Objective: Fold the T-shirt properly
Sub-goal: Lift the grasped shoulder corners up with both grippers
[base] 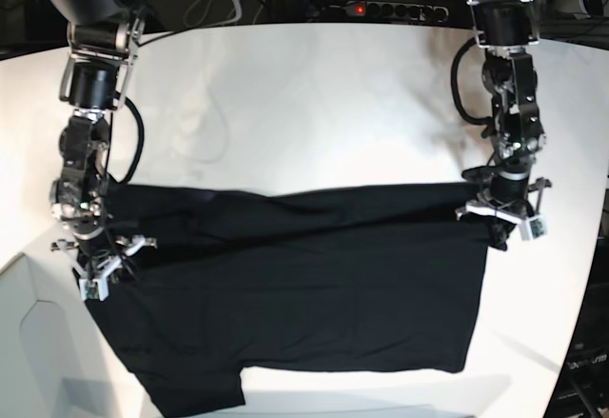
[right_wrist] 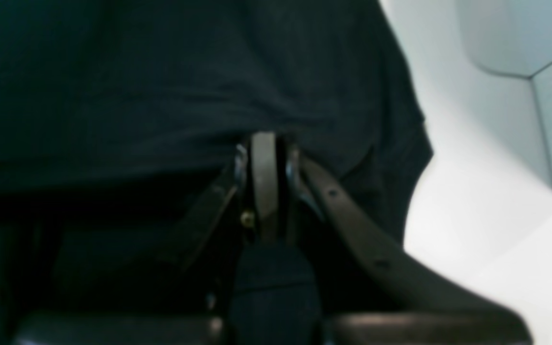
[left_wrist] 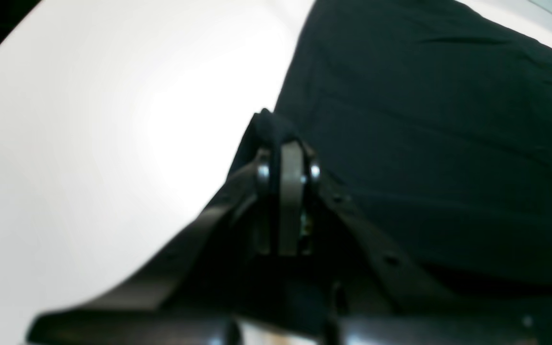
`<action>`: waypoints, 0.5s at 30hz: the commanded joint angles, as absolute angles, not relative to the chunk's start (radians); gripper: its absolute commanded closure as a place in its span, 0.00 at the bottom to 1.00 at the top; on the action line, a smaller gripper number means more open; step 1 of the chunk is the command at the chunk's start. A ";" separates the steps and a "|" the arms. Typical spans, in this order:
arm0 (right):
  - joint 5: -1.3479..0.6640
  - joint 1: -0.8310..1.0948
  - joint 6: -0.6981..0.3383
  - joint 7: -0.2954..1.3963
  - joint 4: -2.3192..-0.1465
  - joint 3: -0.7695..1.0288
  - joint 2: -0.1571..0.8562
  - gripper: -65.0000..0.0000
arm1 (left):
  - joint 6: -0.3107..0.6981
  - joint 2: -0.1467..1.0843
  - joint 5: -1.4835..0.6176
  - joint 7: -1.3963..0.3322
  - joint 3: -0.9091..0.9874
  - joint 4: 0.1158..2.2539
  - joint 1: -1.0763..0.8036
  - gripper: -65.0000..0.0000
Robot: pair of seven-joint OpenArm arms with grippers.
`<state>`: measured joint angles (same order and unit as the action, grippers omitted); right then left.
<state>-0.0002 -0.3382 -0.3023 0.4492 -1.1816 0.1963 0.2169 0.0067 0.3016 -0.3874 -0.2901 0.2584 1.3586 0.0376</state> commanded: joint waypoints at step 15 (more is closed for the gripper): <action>-0.005 -0.366 -0.294 0.437 -1.205 0.202 0.234 0.64 | 0.005 0.335 -0.389 -0.476 0.292 1.374 0.125 0.01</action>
